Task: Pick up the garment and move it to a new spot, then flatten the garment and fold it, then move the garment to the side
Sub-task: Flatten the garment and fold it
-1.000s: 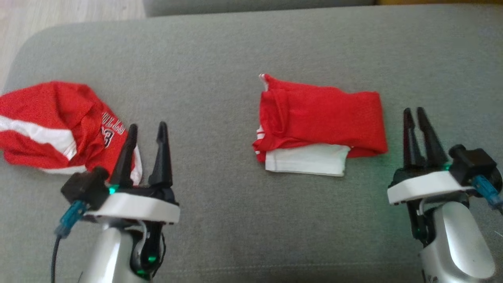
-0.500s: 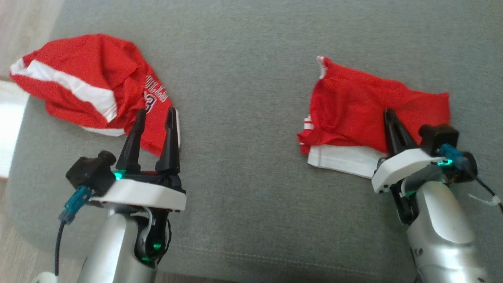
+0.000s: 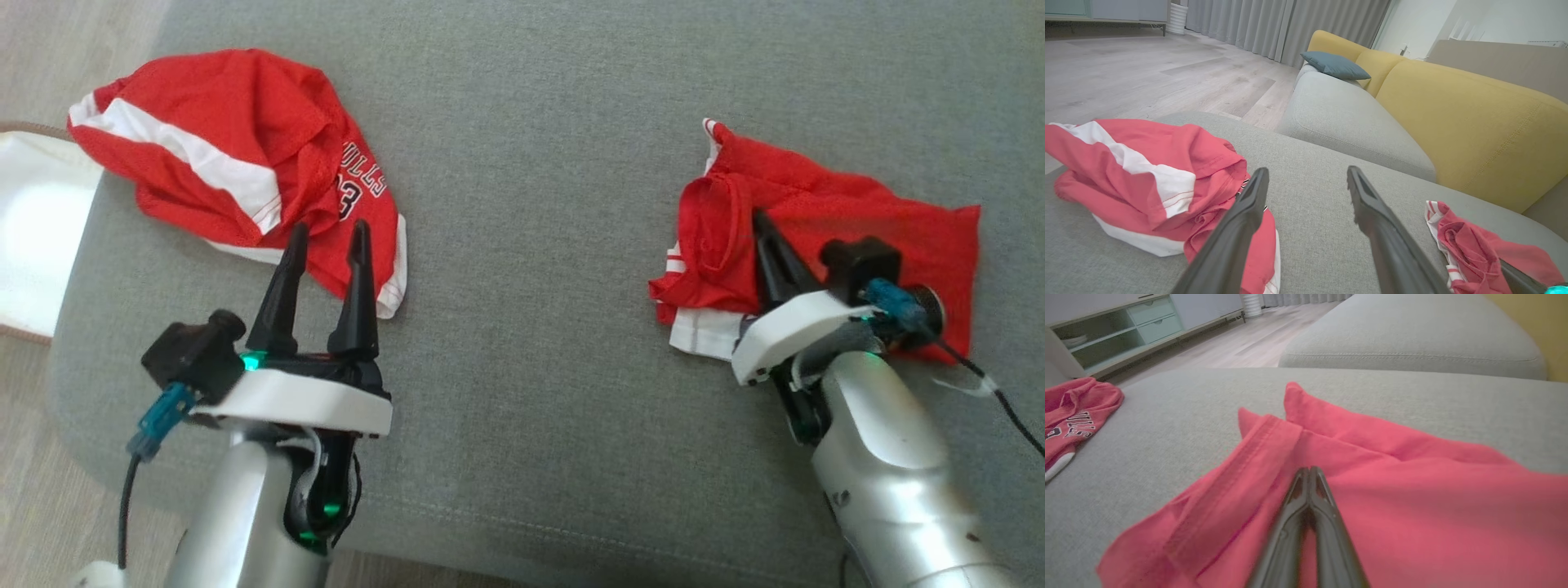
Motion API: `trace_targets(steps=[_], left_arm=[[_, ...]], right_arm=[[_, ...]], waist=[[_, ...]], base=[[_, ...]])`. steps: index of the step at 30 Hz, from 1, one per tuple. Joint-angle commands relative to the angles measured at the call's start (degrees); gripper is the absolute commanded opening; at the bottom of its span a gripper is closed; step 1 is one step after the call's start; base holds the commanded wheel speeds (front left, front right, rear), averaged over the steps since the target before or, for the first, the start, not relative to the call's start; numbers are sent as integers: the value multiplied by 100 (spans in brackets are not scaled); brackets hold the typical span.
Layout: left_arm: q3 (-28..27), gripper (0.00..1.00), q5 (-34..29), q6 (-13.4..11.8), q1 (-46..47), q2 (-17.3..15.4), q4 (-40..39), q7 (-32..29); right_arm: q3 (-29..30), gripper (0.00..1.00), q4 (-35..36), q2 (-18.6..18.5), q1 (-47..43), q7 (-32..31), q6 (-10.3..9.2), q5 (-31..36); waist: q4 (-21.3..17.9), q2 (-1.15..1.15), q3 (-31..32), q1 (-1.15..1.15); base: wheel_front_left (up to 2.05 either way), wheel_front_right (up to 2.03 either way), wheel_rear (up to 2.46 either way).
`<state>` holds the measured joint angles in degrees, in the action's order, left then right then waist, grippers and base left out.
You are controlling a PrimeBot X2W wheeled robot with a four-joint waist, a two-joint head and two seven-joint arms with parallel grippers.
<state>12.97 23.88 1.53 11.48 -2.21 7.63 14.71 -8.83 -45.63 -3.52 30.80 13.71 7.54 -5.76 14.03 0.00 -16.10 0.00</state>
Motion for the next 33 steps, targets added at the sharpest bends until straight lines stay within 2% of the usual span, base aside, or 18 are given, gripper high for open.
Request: trace_targets(steps=[1,4,10,19,25,33], left_arm=[[-113,100,43,-25,238,-66,-171,29],[-110,100,59,-34,236,-66,-161,29],[-158,100,61,-54,198,-66,-154,29],[-315,100,21,-39,139,-66,-178,29],[-437,100,-6,-14,120,-66,-248,29],[-533,100,21,-8,82,-66,-386,29]], right_arm=[[-326,0,-5,64,242,41,-5,-62],[-617,0,-207,64,322,38,-5,-206],[-664,0,-570,64,413,25,-5,-276],[-402,0,-701,64,481,100,-5,-254],[-177,0,-243,64,383,124,-5,-201],[342,0,1087,42,-186,128,-5,16]], waist=[[49,0,-19,0],[101,0,-33,0],[89,0,5,0],[-399,0,257,0],[-860,0,483,0],[-1299,0,688,0]], base=[[0,0,0],[0,0,0],[0,0,0],[0,0,0],[0,0,0],[0,0,0]])
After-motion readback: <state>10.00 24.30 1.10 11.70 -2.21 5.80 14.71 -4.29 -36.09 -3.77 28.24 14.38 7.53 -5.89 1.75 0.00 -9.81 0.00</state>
